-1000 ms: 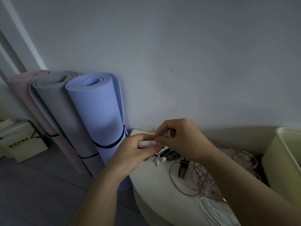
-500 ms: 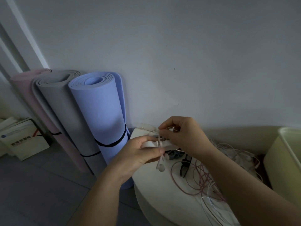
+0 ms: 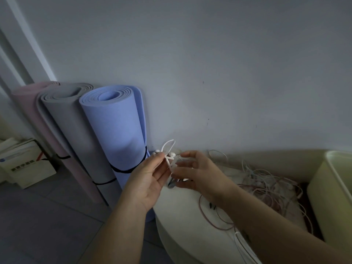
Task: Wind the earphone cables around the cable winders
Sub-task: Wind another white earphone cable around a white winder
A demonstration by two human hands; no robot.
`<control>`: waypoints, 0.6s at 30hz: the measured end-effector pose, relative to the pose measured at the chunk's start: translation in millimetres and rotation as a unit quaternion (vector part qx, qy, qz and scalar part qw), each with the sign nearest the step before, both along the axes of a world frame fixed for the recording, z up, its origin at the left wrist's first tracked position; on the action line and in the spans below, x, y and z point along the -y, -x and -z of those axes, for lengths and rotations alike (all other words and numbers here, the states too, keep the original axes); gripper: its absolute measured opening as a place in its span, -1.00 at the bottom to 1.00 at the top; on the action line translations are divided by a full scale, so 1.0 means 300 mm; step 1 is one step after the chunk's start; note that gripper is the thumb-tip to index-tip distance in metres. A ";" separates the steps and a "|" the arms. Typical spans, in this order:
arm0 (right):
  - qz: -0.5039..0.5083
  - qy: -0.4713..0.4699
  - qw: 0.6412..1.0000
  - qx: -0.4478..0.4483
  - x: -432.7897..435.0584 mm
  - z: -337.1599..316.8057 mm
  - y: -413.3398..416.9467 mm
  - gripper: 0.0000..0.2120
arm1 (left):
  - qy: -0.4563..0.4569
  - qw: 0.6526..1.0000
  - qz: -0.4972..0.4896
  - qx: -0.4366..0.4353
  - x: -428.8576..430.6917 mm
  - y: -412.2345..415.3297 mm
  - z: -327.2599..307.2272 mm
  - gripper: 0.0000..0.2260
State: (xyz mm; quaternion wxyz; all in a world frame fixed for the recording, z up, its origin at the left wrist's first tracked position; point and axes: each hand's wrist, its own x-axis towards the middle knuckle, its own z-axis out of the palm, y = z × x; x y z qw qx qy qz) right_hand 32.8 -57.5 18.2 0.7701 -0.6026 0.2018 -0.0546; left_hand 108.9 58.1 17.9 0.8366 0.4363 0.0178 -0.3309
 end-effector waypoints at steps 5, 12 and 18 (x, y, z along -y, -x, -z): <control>0.053 0.036 0.997 0.043 -0.030 0.019 -0.024 -0.67 | 0.019 0.999 -0.028 -0.020 -0.001 0.001 -0.003 -0.92; 0.016 -0.060 0.997 0.050 -0.021 -0.002 -0.020 -0.77 | 0.028 0.999 -0.025 -0.021 -0.007 -0.005 0.001 -0.87; -0.021 -0.127 0.991 0.032 -0.009 -0.012 -0.009 -0.83 | 0.022 1.000 0.022 0.000 -0.002 -0.002 0.004 -0.62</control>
